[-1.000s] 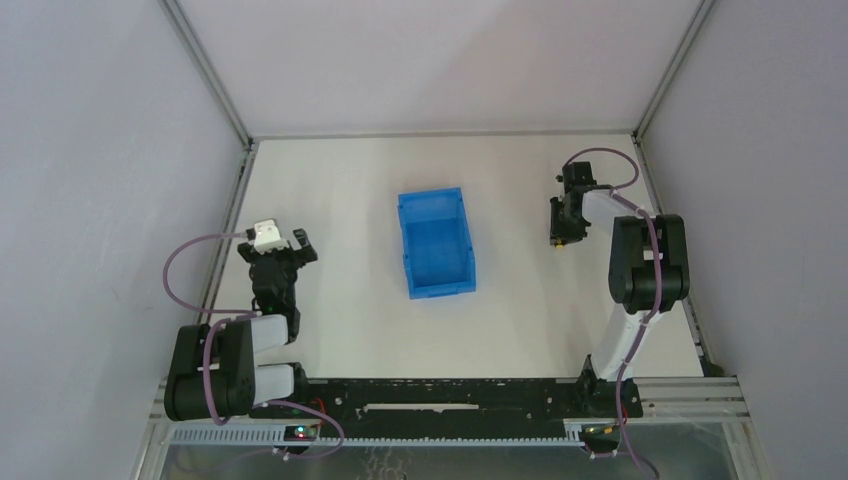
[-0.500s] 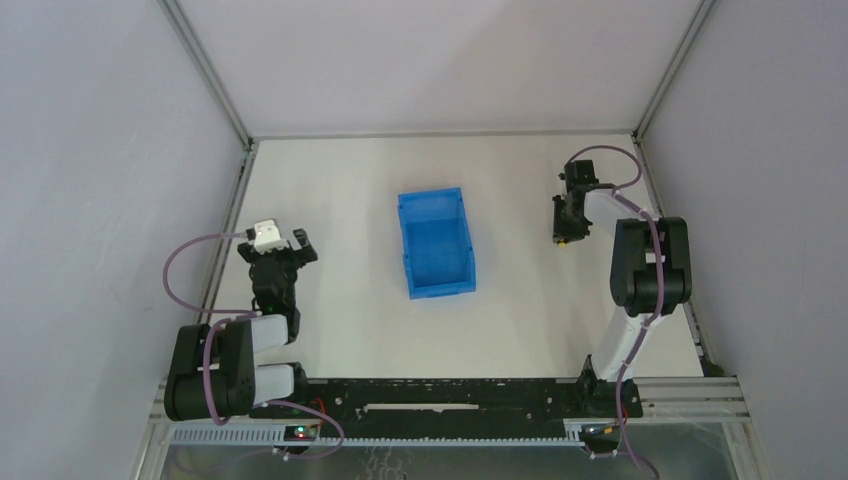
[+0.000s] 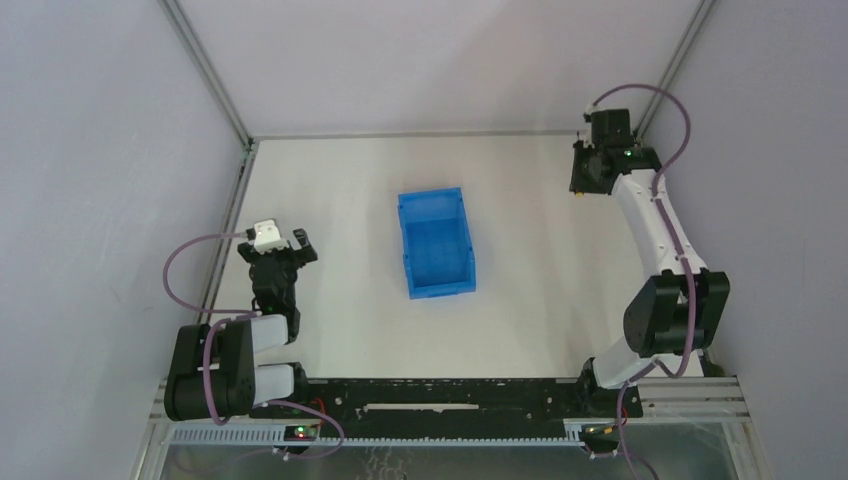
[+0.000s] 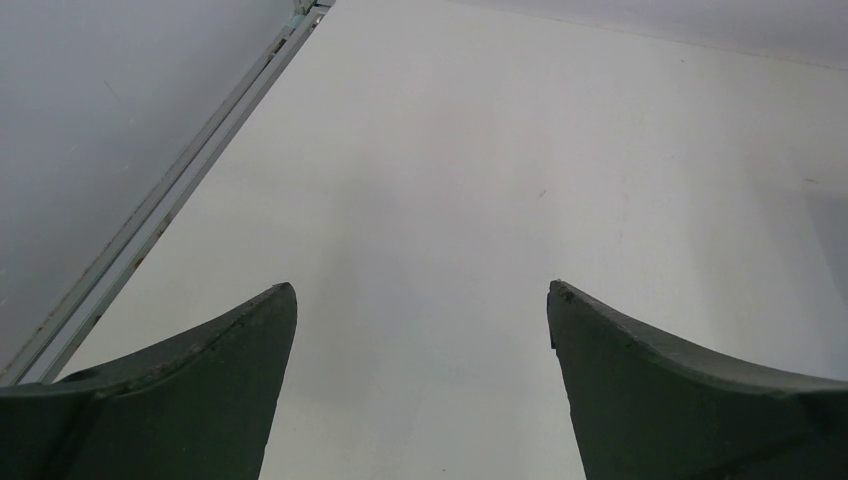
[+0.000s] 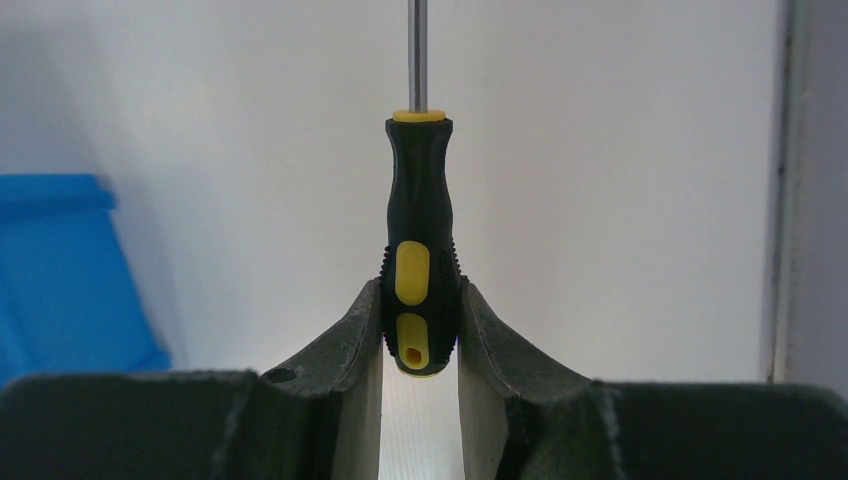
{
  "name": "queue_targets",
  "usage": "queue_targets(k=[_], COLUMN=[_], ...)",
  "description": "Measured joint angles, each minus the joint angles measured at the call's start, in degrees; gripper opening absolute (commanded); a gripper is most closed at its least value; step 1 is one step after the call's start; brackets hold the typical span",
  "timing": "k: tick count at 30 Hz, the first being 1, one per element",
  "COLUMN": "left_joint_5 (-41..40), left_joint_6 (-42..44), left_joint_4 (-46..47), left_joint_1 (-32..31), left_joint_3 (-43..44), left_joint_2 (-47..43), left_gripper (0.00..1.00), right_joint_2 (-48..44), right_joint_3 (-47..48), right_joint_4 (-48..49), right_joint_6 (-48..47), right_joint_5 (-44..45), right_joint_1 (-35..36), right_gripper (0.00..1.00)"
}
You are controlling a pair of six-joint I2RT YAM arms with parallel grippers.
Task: Put the screwdriver in the bin
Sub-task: Pick up the screwdriver from the center of the board, then place the screwdriver in the bin.
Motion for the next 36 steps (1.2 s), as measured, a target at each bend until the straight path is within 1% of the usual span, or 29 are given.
queue_targets(k=[5,12,18,21,25,36], left_joint_5=[0.0,0.0,0.0,0.0,0.0,0.0], left_joint_6=[0.0,0.0,0.0,0.0,0.0,0.0], left_joint_4=[0.0,0.0,0.0,0.0,0.0,0.0], left_joint_1=[0.0,0.0,0.0,0.0,0.0,0.0], left_joint_3=[0.0,0.0,0.0,0.0,0.0,0.0], left_joint_2=[0.0,0.0,0.0,0.0,0.0,0.0], left_gripper=[1.00,1.00,1.00,1.00,1.00,1.00], right_joint_2=[-3.0,-4.6,-4.6,-4.6,-4.4,0.3], right_joint_3=[10.7,22.2,25.0,25.0,25.9,32.7], right_joint_4=[-6.2,-14.2,-18.1,-19.5,-21.4,-22.5], right_joint_6=[0.3,1.2,2.5,3.8,6.0,12.5], right_joint_5=[0.7,2.1,3.3,4.0,5.1,8.6], right_joint_1=[1.3,3.0,5.3,8.0,13.6,28.8], right_gripper=[0.15,0.15,0.15,0.15,0.15,0.14])
